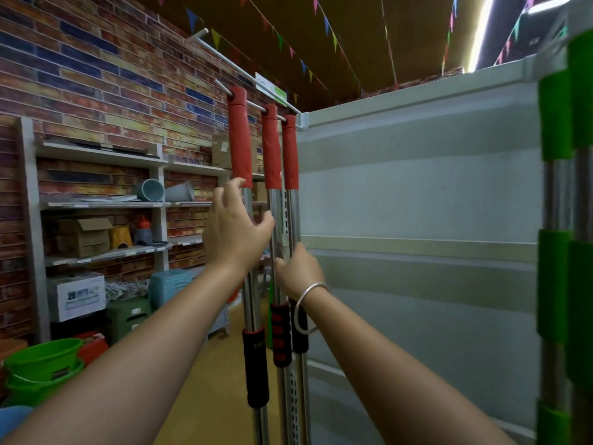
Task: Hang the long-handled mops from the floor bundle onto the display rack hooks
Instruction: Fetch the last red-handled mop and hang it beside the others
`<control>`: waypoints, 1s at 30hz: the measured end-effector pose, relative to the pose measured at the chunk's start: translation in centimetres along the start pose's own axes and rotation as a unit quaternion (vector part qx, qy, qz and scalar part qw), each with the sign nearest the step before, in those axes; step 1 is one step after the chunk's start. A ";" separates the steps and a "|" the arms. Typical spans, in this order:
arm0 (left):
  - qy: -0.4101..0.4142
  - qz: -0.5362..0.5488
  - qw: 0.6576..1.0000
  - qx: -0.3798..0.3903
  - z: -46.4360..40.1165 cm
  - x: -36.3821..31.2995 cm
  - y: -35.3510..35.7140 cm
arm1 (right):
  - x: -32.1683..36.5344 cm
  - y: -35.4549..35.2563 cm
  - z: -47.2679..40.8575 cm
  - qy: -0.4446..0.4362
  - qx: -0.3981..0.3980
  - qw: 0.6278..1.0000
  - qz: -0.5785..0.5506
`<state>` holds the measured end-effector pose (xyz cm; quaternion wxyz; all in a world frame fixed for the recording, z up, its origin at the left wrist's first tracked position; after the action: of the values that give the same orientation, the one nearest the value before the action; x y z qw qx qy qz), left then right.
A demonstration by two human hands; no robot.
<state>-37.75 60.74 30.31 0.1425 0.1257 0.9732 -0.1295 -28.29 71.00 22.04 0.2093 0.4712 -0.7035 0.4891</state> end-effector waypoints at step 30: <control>-0.064 0.293 0.899 0.320 16.1 -26.1 5.9 | -9.2 -28.3 22.9 0.074 -0.296 0.949 0.079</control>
<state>-7.91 56.23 22.22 0.1884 0.4356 0.7871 -0.3940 4.40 52.72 19.04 0.3516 0.2934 -0.8343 0.3069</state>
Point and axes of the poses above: each hand's wrist, its own z-axis away from the middle knuckle, its own y-axis out of the palm, x = y × z, the point moved 7 cm from there along -z, towards the middle knuckle, and after that the axes turned 3 degrees about x, right-handed, at the moved point
